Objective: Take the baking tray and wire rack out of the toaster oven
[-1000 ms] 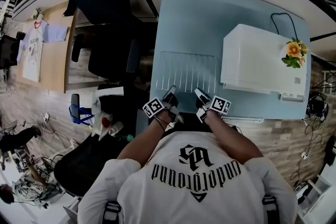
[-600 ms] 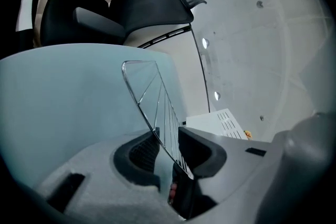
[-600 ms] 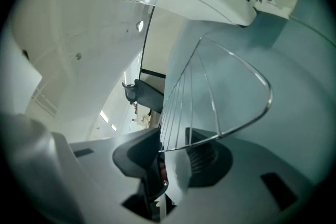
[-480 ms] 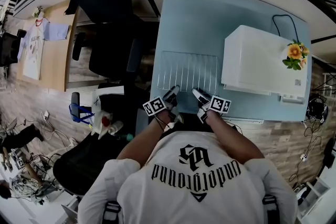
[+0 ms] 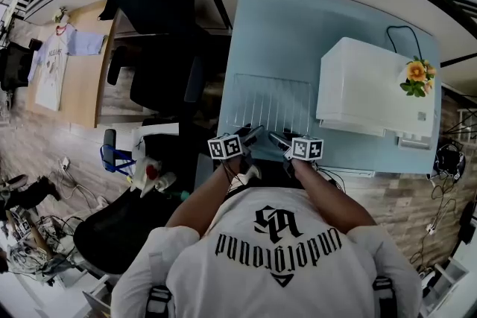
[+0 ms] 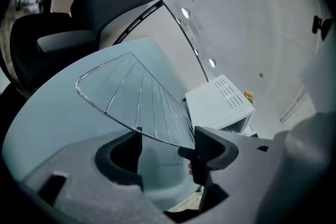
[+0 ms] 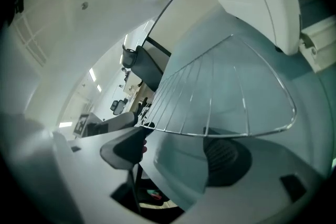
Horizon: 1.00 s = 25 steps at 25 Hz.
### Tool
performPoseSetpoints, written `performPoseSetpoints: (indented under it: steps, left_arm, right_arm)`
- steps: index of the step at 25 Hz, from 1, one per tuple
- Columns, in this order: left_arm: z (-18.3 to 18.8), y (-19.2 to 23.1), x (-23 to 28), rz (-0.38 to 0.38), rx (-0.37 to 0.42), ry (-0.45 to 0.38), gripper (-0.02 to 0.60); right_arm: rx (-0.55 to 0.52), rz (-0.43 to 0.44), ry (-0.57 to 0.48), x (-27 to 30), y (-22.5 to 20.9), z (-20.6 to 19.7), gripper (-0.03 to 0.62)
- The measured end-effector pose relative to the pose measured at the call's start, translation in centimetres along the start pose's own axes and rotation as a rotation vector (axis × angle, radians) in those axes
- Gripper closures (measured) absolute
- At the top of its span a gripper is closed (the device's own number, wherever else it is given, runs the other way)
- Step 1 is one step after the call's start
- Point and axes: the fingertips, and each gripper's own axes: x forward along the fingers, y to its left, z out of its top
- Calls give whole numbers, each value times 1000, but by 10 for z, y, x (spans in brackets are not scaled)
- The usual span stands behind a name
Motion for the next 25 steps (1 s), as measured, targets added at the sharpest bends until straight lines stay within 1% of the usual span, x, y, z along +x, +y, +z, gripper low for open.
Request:
performPoseSetpoints:
  steps: [2,4,7,10,17,20,25]
  left_arm:
    - [-7,-1,-2,16,36,49,247]
    - [-13,-7,-4,20,49,88,229]
    - [-19,-12,-8,19,61,109,221]
    - [-24,-13,-13,36,105,135,218]
    - [-41,-16,-26,84,190,251,207]
    - [-38,-23,-34,81,227,242,206]
    - [-25,-39,-48,58,298,194,206]
  right_arm:
    - [-16,-29,23,-1,1,-5,246]
    - [-19,-50,38,-3,1,-10,243]
    - [-31,-66,47,-8,3,-15,240]
    - [-62,-87,45,-13,6,-19,237]
    - [-100,-106,29,-22,17,-32,234]
    - [-110,-107,6,-26,25,-33,233]
    - [-146,-106,-55,-35,42,-24,233]
